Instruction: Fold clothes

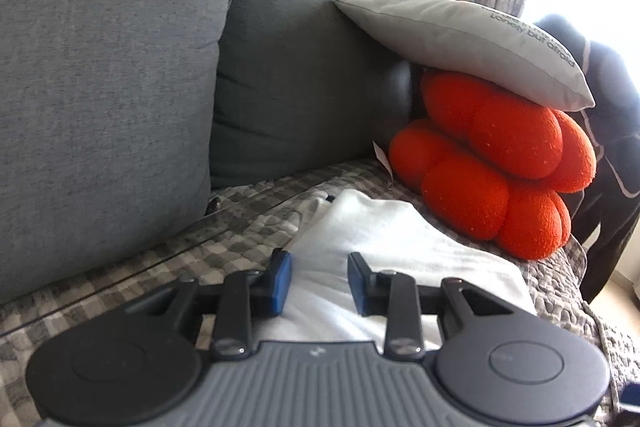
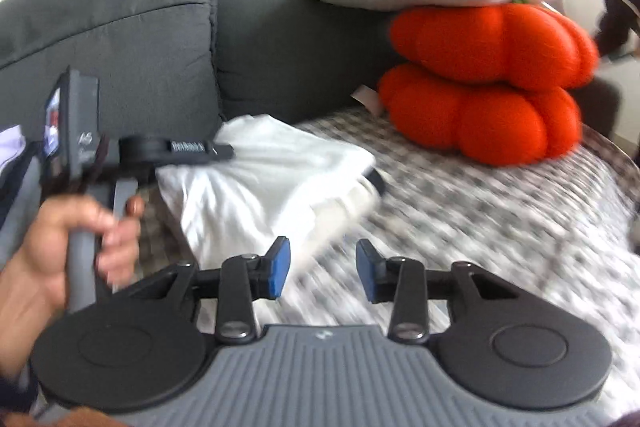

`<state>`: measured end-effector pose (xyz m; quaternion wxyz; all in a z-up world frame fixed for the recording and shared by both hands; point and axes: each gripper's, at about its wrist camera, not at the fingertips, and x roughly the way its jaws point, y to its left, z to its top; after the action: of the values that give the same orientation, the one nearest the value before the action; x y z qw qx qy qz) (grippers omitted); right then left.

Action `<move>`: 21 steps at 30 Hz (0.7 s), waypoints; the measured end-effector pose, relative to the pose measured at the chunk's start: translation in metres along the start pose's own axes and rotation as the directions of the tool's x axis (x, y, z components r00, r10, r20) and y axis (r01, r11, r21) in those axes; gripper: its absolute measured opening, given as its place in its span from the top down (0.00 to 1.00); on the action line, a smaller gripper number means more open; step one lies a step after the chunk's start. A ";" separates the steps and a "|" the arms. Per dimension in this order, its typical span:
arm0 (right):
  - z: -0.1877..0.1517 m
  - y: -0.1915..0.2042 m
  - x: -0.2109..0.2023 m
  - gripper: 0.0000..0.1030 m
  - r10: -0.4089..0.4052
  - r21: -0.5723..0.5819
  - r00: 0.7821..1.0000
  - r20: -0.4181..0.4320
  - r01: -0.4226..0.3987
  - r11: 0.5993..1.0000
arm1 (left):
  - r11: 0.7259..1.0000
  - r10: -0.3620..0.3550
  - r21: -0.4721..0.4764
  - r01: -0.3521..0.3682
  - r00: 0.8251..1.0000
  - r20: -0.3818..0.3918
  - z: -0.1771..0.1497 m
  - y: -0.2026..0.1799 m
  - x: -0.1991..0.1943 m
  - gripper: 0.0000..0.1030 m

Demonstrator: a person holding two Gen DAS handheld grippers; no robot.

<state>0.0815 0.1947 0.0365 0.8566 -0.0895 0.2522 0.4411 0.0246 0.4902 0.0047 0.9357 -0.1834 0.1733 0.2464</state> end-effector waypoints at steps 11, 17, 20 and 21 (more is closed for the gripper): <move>-0.024 -0.036 -0.106 0.52 0.097 0.013 0.995 0.018 -0.098 0.995 | 0.978 0.205 0.036 -0.203 0.976 -0.071 0.001 -0.004 -0.068 0.60; -0.016 -0.026 -0.140 0.46 0.187 0.037 0.981 0.048 -0.189 0.981 | 0.953 0.268 0.159 -0.259 0.963 -0.039 0.011 -0.035 -0.140 0.57; -0.013 -0.023 -0.159 0.40 0.205 0.026 0.978 0.040 -0.207 0.978 | 0.950 0.274 0.166 -0.265 0.961 -0.030 0.017 -0.055 -0.180 0.51; -0.012 -0.023 -0.166 0.38 0.207 0.020 0.978 0.043 -0.208 0.978 | 0.949 0.278 0.163 -0.270 0.960 -0.028 0.020 -0.064 -0.193 0.49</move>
<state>0.0149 0.0588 0.1099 0.8120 -0.0433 0.2482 0.5264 -0.0950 0.3703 0.1185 0.8993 -0.0893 0.2394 0.3550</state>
